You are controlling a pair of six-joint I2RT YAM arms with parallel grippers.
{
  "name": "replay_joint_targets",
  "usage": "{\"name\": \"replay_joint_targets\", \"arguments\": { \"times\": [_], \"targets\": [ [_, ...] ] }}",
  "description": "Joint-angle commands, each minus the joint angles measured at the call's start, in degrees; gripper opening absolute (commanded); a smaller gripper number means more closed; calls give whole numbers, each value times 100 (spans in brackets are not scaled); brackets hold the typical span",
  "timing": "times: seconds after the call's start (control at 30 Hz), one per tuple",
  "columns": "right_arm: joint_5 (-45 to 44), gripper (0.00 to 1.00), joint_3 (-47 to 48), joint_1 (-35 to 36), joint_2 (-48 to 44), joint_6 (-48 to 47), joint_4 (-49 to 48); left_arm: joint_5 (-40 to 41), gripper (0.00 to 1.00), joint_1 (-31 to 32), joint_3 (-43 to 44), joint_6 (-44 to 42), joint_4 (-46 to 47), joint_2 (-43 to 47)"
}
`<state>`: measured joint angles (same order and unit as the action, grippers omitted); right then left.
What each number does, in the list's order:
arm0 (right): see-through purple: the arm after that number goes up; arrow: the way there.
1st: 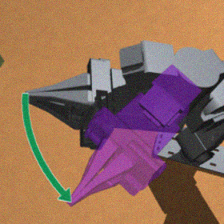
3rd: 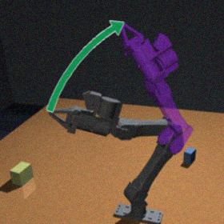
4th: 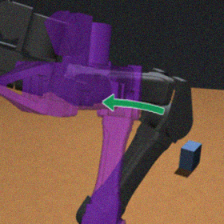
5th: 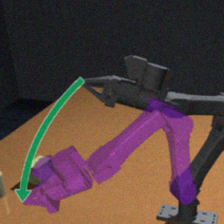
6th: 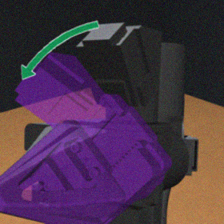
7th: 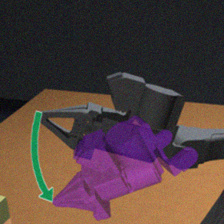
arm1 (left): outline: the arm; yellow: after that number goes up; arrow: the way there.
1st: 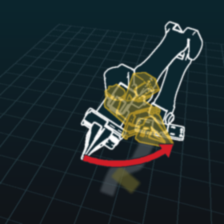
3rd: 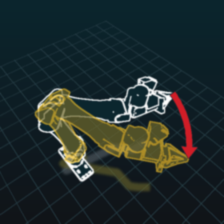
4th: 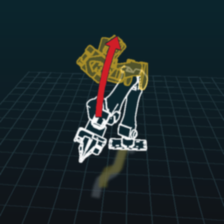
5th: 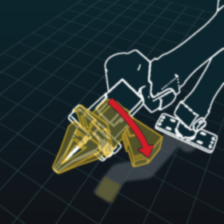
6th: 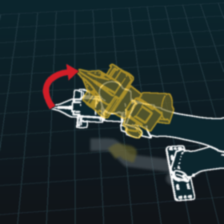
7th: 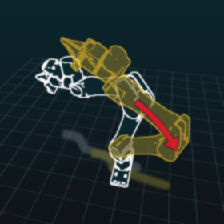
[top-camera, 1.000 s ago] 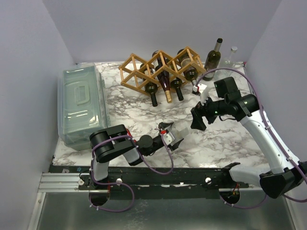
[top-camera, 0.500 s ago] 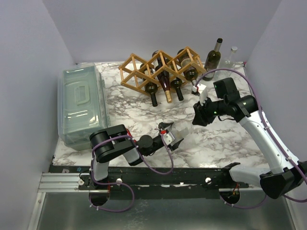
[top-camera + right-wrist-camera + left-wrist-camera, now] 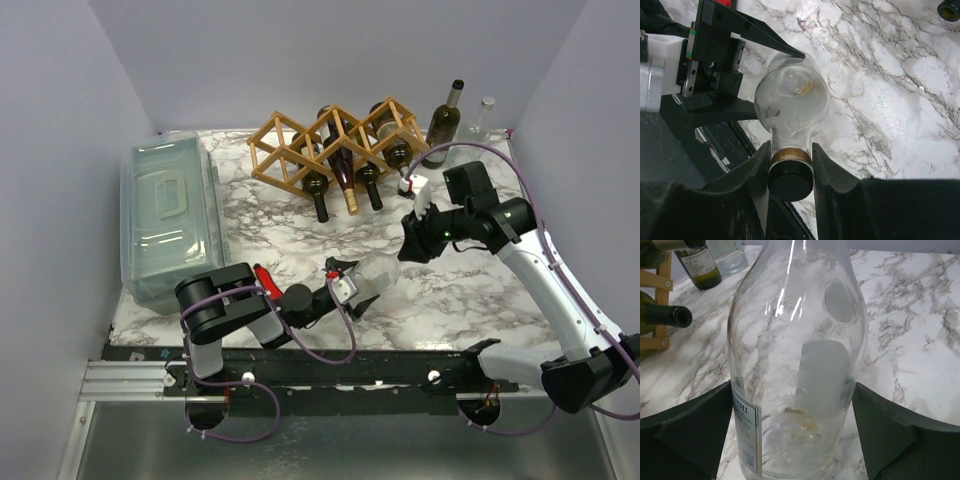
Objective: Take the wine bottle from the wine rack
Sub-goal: Place the wine bottle at the corner of the board.
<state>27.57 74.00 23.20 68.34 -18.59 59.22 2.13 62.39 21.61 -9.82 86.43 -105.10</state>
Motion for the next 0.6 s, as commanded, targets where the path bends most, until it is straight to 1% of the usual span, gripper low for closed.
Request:
{"name": "replay_joint_targets", "arguments": {
  "times": [0.0, 0.17, 0.33, 0.47, 0.57],
  "targets": [
    [-337, 0, 276, -42, 98, -101, -70, -211, 99, 36, -311, 729, -489, 402],
    [-527, 0, 388, -53, 210, -83, -109, -472, 99, 36, -426, 831, -717, 700],
    [-566, 0, 590, -121, 325, -87, -102, -674, 99, 47, -483, 915, -795, 707],
    [-714, 0, 737, -182, 419, -157, -84, -705, 99, 40, -558, 954, -802, 748],
    [-894, 0, 854, -279, 479, -262, -58, -671, 99, 36, -673, 951, -810, 945]
  ]
}}
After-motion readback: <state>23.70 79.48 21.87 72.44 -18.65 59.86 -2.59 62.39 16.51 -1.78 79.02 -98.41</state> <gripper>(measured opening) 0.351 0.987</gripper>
